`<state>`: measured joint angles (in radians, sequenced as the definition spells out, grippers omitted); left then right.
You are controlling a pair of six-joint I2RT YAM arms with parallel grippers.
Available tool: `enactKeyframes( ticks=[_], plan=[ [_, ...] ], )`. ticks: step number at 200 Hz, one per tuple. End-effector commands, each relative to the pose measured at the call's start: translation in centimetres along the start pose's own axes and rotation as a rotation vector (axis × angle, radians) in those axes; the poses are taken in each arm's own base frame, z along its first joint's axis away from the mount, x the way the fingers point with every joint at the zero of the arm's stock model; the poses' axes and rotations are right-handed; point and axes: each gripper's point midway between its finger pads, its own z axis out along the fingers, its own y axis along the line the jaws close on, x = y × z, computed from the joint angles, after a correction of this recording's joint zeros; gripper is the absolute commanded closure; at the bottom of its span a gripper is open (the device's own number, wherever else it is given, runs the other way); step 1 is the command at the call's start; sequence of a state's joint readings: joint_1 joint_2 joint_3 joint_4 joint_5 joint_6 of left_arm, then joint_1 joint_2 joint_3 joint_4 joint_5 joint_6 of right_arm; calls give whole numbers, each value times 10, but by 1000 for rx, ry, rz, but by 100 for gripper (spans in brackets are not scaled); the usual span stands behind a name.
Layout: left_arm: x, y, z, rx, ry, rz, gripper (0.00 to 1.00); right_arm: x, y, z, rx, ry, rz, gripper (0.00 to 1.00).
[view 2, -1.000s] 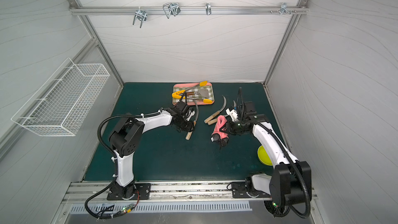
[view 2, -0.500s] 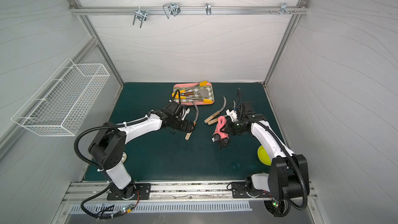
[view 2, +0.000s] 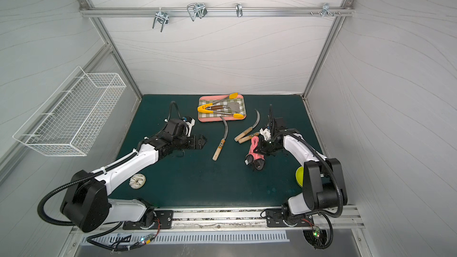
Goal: Wipe small sickles with rags
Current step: Place the rag at the center of the board.
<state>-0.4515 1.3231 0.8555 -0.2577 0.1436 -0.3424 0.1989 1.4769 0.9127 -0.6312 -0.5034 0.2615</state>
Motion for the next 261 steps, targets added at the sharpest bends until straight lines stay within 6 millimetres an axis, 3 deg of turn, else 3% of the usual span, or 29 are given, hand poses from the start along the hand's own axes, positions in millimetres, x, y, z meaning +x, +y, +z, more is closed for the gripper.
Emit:
enactKeyframes(
  ticks=[1, 64, 126, 173, 188, 199, 261],
  plan=[
    [-17, 11, -8, -42, -95, -10, 1, -3, -4, 9, 20, 8, 1, 92],
    [-14, 40, -10, -154, -158, -22, 1, -9, -11, 32, 47, 50, 12, 84],
    [-16, 69, -29, -280, -246, -49, 1, -12, -7, 31, 48, 53, 7, 59],
    [-19, 99, -49, -374, -348, -107, 1, -11, 8, 8, 61, 11, -27, 38],
    [-18, 106, -54, -396, -370, -116, 1, -10, 12, -2, 75, -5, -39, 23],
    [-19, 110, -58, -418, -379, -118, 1, -8, 14, -11, 92, -17, -48, 1],
    [-29, 130, -77, -522, -434, -118, 1, 0, 9, -45, 207, -83, -73, 1]
  ],
)
